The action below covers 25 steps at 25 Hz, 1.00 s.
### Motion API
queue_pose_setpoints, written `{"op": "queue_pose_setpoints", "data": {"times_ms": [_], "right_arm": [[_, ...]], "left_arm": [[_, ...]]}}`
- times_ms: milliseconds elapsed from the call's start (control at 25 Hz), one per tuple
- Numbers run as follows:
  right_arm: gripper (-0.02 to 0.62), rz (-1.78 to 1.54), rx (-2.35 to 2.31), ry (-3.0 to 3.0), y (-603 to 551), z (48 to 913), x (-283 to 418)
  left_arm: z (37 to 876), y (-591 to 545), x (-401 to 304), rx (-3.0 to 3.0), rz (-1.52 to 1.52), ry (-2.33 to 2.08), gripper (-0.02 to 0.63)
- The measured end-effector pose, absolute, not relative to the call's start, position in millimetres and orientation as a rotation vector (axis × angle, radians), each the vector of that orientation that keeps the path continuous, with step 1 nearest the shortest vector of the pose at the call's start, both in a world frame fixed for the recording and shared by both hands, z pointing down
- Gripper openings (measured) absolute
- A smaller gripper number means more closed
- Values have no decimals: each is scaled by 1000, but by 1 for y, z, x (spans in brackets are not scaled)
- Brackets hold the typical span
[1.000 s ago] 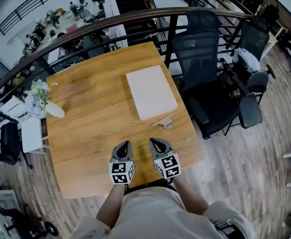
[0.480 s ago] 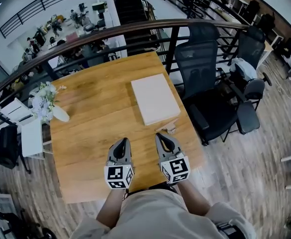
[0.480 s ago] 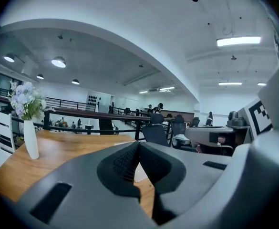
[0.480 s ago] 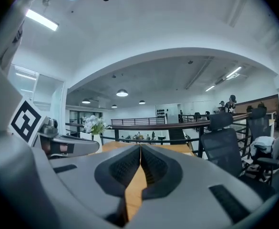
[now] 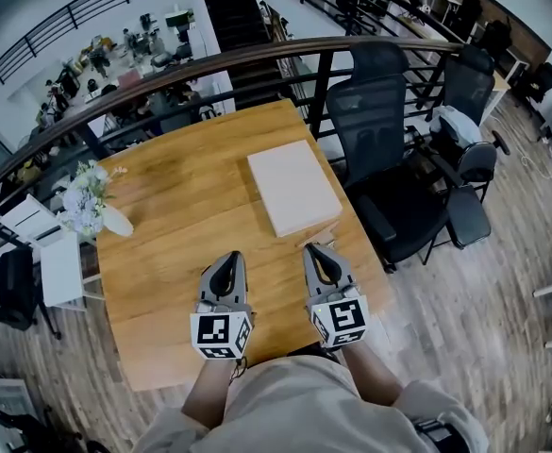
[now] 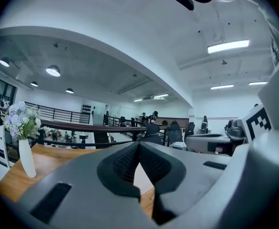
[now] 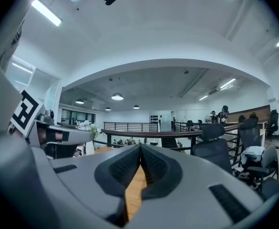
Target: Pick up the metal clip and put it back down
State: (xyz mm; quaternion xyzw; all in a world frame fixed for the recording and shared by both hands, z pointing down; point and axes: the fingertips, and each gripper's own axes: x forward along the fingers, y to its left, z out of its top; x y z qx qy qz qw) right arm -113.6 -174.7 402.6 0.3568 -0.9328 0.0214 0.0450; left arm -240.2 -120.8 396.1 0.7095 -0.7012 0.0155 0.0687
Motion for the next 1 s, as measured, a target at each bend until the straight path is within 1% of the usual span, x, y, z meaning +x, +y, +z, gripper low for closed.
{"op": "queue_pose_setpoints", "data": {"times_ms": [320,1000], "right_arm": [[26,16,1115,-2883,-174,385,-112],[26,-28,1077,-2905,-161,377,-111]], "left_arm": [[381,-121,-238,2186,39,-2136,23],[381,-110,-235,2185,26,-2136,23]]}}
